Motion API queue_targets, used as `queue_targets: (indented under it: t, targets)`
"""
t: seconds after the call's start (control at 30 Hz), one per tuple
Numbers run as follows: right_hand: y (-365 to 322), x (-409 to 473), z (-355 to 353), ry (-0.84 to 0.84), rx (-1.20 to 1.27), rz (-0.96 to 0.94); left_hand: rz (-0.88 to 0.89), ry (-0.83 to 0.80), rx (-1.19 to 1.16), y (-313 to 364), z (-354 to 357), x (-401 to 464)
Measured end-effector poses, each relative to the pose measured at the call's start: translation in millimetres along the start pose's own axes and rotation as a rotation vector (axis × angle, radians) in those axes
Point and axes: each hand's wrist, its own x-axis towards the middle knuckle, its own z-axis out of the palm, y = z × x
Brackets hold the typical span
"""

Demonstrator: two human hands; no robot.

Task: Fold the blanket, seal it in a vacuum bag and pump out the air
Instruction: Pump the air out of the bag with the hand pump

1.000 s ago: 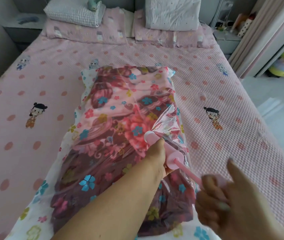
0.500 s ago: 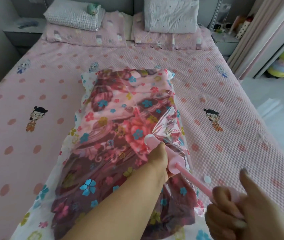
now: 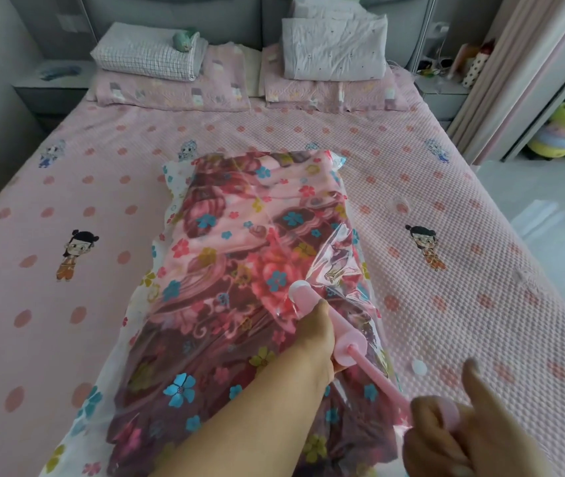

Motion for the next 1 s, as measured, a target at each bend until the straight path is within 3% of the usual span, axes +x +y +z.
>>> queue_targets:
  t: [0.07,0.1,0.17,0.23,0.27,0.37,0.4,0.5,0.57,0.63,0.73,0.8,0.9,0.93,1.0]
  targets:
    - [5,9,3,0.009,0.126,0.026,0.001,-0.014,-0.011,2,3,-2]
    - [6,17,5,0.094,0.155,0.090,0.002,-0.017,-0.029,3,6,-3]
    - [-2,29,14,0.238,0.076,0.037,0.015,-0.025,-0.071,3,6,-1]
    - [-6,44,21,0.277,-0.008,0.056,0.015,-0.055,-0.112,-2,4,2]
    - [-7,40,19,0.275,-0.038,0.069,0.009,-0.068,-0.119,-3,3,3]
    - [-5,8,1,-0.022,0.117,0.124,-0.001,-0.051,-0.095,0,5,1]
    - [-6,6,-5,-0.053,0.103,0.102,0.008,-0.037,-0.076,0,4,2]
    - [-1,-5,5,-0.048,0.079,-0.082,0.018,-0.024,-0.013,1,5,2]
    - [1,8,-1,-0.014,0.210,0.082,0.003,-0.017,-0.062,2,7,1]
    - [-3,27,10,0.188,0.137,0.042,-0.001,-0.025,-0.122,5,8,0]
    - [-4,52,18,0.259,-0.019,0.046,0.010,-0.036,-0.093,0,8,-1]
    - [0,36,10,0.185,-0.048,0.075,0.012,-0.026,-0.079,-5,8,0]
    - [6,10,-12,0.004,0.108,0.147,0.019,0.000,-0.076,-5,8,-5]
    - [5,8,-11,0.014,0.020,0.047,0.028,-0.011,-0.064,-4,7,-4]
    - [2,6,0,-0.027,0.116,-0.047,0.036,-0.010,-0.055,-2,7,-2]
